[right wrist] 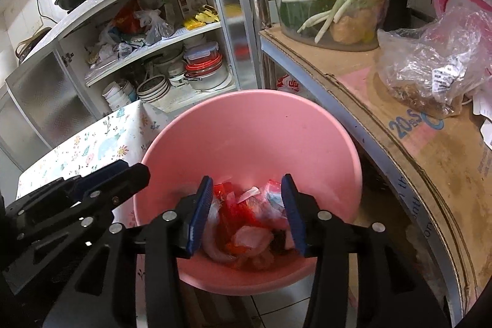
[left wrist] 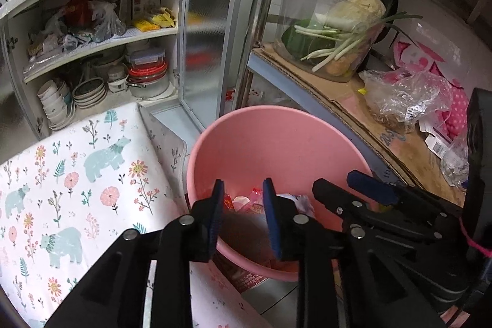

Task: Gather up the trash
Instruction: 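Open both grippers to drop the pad and paper into the bucket, then move both open grippers back over the now empty table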

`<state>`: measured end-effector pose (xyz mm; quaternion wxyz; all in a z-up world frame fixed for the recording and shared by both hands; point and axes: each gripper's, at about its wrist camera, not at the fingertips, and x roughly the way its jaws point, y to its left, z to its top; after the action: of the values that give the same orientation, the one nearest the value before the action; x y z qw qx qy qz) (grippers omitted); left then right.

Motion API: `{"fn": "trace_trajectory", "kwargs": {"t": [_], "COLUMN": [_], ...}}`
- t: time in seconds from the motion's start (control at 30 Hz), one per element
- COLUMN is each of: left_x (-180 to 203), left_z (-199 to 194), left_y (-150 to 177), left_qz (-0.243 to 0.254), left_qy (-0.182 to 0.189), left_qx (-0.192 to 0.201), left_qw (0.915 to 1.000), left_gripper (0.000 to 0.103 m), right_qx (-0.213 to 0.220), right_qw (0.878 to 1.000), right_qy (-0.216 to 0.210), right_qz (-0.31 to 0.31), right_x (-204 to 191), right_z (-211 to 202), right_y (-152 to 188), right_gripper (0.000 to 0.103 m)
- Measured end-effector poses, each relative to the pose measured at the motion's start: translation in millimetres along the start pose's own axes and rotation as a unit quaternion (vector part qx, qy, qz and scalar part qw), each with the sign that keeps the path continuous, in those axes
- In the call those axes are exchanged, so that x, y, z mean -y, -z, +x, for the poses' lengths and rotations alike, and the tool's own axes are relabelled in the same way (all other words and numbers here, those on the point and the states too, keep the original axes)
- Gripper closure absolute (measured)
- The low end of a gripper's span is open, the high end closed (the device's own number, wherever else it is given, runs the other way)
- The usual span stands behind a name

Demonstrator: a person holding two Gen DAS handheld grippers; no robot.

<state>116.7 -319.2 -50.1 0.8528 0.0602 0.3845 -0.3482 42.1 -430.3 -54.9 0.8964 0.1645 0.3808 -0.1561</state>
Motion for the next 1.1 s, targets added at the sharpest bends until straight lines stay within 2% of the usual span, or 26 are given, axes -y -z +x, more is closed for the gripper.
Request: {"fn": "trace_trajectory", "kwargs": {"t": [0.13, 0.43, 1.1], "left_x": [2, -6, -70], "left_z": [-11, -54, -149], "left_y": [-2, 7, 61], "left_qz": [0.003, -0.003, -0.044], "left_qy": [-0.003, -0.049, -0.135], "left_qx": [0.003, 0.02, 0.042], "left_qw": [1.0, 0.9986, 0.9889], "left_gripper": [0.073, 0.068, 0.057], "right_qx": [0.001, 0.007, 0.006], "right_qw": [1.0, 0.999, 0.989], "right_qy": [-0.007, -0.044, -0.125], "right_qz": [0.002, -0.011, -0.08], "right_x": [0, -23, -117], "right_z": [-10, -39, -80], "right_y": [2, 17, 53], "right_gripper": [0.056, 0.056, 0.056]}}
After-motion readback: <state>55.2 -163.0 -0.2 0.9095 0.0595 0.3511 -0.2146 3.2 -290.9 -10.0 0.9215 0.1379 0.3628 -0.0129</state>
